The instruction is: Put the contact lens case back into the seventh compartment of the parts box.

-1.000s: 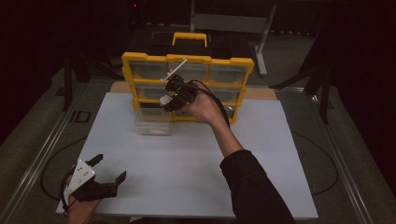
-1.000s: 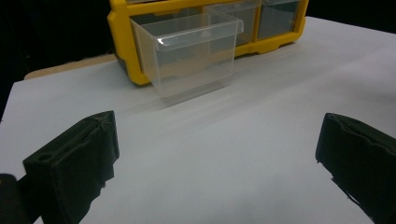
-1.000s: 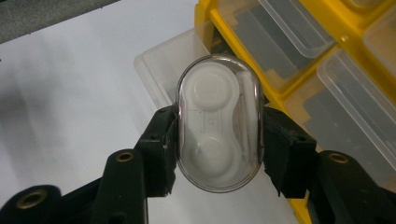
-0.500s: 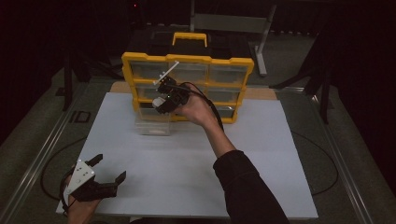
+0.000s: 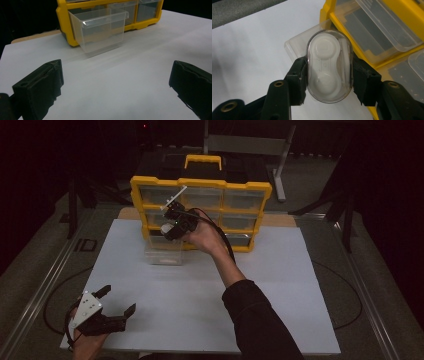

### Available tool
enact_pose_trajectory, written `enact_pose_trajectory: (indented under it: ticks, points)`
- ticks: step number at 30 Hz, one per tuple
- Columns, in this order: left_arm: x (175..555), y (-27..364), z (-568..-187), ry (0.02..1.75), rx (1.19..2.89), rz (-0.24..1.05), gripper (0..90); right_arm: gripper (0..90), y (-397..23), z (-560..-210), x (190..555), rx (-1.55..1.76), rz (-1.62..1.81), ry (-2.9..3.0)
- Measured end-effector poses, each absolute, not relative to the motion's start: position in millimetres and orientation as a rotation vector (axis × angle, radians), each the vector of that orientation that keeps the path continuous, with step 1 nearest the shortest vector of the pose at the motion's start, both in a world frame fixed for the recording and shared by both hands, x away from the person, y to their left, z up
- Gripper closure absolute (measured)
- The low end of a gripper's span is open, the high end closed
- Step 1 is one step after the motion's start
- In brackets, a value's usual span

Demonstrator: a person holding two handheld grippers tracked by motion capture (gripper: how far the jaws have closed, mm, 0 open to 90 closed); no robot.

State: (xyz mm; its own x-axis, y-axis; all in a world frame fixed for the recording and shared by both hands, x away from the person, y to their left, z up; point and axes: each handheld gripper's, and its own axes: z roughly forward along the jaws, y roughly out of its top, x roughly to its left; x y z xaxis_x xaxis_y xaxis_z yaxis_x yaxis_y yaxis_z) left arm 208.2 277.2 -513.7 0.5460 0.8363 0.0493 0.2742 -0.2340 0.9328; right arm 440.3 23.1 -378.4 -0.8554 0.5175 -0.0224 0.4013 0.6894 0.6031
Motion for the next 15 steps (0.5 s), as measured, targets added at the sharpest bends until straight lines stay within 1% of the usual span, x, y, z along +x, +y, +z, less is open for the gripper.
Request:
enact_pose_trajectory:
  ticks: [15]
  points:
    - [208, 278, -513, 0.924, 1.768, 0.697, 0.5, 48.7, 34, -393, 446, 0.787, 0.885, 2.695]
